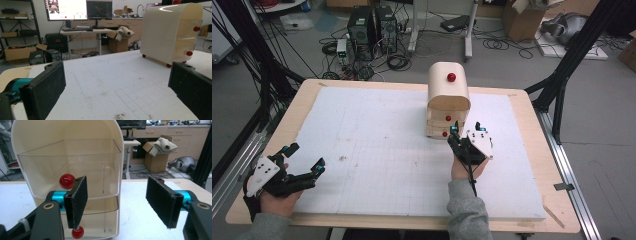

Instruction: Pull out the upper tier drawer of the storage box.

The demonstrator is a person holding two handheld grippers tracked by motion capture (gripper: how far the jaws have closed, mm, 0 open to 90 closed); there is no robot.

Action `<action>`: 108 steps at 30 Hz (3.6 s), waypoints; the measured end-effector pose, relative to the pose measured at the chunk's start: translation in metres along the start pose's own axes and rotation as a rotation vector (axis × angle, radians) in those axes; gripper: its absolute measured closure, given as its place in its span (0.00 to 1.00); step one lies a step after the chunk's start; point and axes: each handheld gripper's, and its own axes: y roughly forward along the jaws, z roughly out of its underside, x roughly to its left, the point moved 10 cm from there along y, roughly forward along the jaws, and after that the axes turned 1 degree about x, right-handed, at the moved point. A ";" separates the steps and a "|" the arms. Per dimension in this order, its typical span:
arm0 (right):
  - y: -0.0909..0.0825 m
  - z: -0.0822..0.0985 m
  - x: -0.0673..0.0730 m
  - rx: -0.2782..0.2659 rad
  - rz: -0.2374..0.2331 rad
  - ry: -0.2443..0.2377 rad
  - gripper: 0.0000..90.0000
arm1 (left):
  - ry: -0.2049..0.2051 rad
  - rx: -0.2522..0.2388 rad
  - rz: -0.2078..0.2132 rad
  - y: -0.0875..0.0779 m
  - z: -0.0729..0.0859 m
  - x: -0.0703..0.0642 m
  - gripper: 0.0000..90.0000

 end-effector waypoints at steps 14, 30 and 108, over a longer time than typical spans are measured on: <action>-0.001 0.000 0.002 -0.004 0.006 -0.006 0.36 | 0.001 0.000 0.005 0.000 0.000 -0.001 0.02; -0.003 0.001 0.018 -0.003 0.008 -0.013 0.36 | -0.007 -0.001 0.005 0.001 -0.001 0.000 0.02; 0.019 0.002 0.056 -0.018 -0.002 -0.067 0.71 | -0.020 0.006 0.014 0.001 0.000 0.002 0.02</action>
